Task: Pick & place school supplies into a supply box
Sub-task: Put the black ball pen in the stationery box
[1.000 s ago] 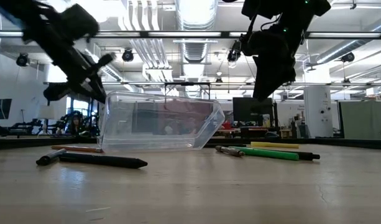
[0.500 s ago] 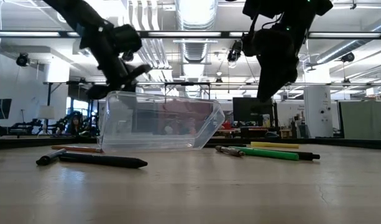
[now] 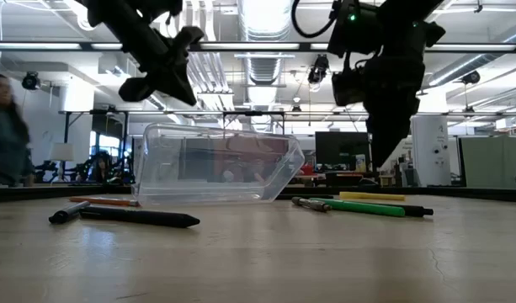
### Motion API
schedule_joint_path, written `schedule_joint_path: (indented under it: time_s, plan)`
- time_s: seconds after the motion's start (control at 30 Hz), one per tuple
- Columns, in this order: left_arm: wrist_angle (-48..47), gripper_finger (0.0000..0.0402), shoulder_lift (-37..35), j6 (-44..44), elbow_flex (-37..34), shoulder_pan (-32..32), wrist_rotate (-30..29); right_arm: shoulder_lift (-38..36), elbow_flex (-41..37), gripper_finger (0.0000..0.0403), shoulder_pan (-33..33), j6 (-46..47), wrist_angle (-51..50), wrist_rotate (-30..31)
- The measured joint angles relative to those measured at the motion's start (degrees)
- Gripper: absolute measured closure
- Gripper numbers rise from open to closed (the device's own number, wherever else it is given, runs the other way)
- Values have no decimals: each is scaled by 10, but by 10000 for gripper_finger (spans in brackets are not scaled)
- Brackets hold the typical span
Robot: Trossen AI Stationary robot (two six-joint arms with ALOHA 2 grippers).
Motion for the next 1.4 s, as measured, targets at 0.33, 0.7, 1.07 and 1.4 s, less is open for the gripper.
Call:
schedule_joint_path:
  time_s: [0.33,0.7,1.07,1.4]
  plan:
    - [6,402,-8,-10,-1,-83,-29,46,2,280,73,115,27,78]
    - [6,402,-9,-10,-15,-102,-31,86,2,280,133,275,78,133]
    - [0,402,-13,-10,-16,-121,-31,149,6,280,147,311,98,194]
    - [-8,402,-22,-14,-18,-131,-31,157,7,313,163,304,9,223]
